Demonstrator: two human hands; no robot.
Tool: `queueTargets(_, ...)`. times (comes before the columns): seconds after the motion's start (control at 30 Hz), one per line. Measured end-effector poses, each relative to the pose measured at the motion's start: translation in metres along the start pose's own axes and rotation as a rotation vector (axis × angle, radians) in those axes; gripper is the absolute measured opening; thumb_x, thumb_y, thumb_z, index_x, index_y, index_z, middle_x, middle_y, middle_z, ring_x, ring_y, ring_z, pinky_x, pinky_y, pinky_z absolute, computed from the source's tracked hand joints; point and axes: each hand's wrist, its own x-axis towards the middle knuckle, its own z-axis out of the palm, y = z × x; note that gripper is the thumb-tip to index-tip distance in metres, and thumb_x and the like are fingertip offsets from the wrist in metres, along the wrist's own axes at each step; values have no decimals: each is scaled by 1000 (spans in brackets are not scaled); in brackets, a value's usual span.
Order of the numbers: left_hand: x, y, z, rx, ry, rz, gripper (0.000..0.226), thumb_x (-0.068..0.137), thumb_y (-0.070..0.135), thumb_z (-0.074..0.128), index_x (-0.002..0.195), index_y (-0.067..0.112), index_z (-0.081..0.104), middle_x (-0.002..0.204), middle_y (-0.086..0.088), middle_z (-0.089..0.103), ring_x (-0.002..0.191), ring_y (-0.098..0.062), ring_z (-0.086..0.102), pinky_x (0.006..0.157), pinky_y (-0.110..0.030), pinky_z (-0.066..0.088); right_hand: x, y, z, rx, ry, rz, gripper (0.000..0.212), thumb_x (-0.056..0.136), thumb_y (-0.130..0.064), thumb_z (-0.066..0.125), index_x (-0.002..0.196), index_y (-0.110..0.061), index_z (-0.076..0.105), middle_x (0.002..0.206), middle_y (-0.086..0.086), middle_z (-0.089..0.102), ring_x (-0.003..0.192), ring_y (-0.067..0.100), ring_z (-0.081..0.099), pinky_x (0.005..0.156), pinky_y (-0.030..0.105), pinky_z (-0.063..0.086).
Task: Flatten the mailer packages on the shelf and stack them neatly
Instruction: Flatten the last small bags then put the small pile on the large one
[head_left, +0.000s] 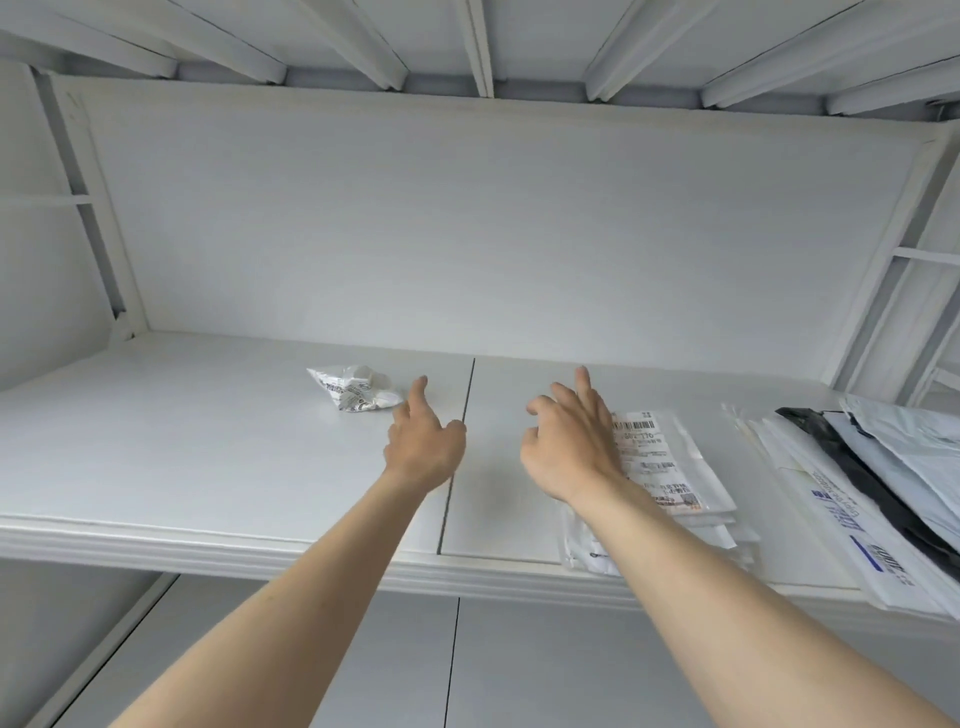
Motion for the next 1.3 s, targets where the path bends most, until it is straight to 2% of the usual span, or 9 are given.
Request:
queueTargets(0.17, 31, -33, -41, 438, 100, 5, 52, 93, 24, 48, 144, 28, 41, 163, -1, -6, 148, -24, 1, 114, -43, 16, 1, -51, 33, 57, -123, -121, 40, 97, -16, 38, 133, -9, 51, 151, 5, 33, 151, 25, -2, 119, 38, 16)
queueTargets(0.37, 66, -57, -75, 623, 69, 71, 45, 90, 14, 45, 132, 28, 52, 163, 1, -2, 149, -23, -5, 113, -44, 15, 2, -77, 47, -49, -474, -66, 23, 88, -8, 42, 105, -10, 58, 120, 11, 59, 108, 34, 57, 80, 33, 44)
queueTargets(0.53, 88, -65, -79, 981, -34, 261, 56, 88, 6, 39, 141, 24, 42, 162, 7, -15, 149, -22, -8, 110, -42, 20, 20, -93, 37, -160, -505, -74, 21, 88, -6, 46, 106, -12, 54, 120, 10, 55, 111, 31, 56, 78, 31, 40)
queueTargets(0.7, 109, -59, -84, 1103, -103, 272, 61, 85, 2, 37, 145, 14, 36, 161, 7, 10, 149, -22, 0, 112, -39, 18, 25, -100, 43, -180, -530, -72, 11, 85, -4, 45, 76, -11, 42, 98, 8, 54, 92, 30, 53, 73, 31, 40)
queueTargets(1.0, 65, -50, -99, 448, 125, 478, 36, 93, 1, 50, 123, 13, 66, 132, 2, 58, 116, -20, 58, 88, -22, 40, -10, -101, 60, -86, -399, -111, 13, 93, -18, 44, 98, -11, 54, 113, 12, 63, 107, 33, 59, 72, 31, 37)
queueTargets(1.07, 50, -42, -106, 358, 166, 494, 27, 92, 6, 58, 114, 14, 71, 122, 4, 64, 106, -18, 63, 83, -21, 44, -16, -92, 64, 49, -367, -61, 39, 97, -30, 44, 128, -7, 45, 132, 15, 54, 116, 35, 55, 81, 35, 41)
queueTargets(1.13, 36, -31, -114, 235, 186, 450, 18, 91, 10, 64, 105, 15, 73, 108, 5, 70, 91, -12, 68, 70, -15, 46, -18, -83, 63, 291, -348, 21, 76, 95, -41, 50, 153, -12, 10, 157, 12, 23, 131, 35, 45, 97, 39, 40)
queueTargets(1.23, 20, -17, -120, 134, 129, 346, 16, 88, 13, 70, 100, 23, 72, 87, 7, 72, 64, 9, 62, 48, -11, 41, -22, -77, 53, 485, -116, 83, 105, 85, -55, 62, 153, -24, -11, 162, 0, -3, 143, 30, 27, 106, 44, 36)
queueTargets(1.3, 11, -9, -120, 53, 65, 342, 30, 86, 7, 70, 110, 25, 67, 92, 7, 71, 68, 3, 67, 59, -21, 54, -23, -73, 48, 580, 43, 57, 109, 80, -59, 67, 154, -26, -7, 161, -3, 0, 147, 23, 15, 112, 45, 30)
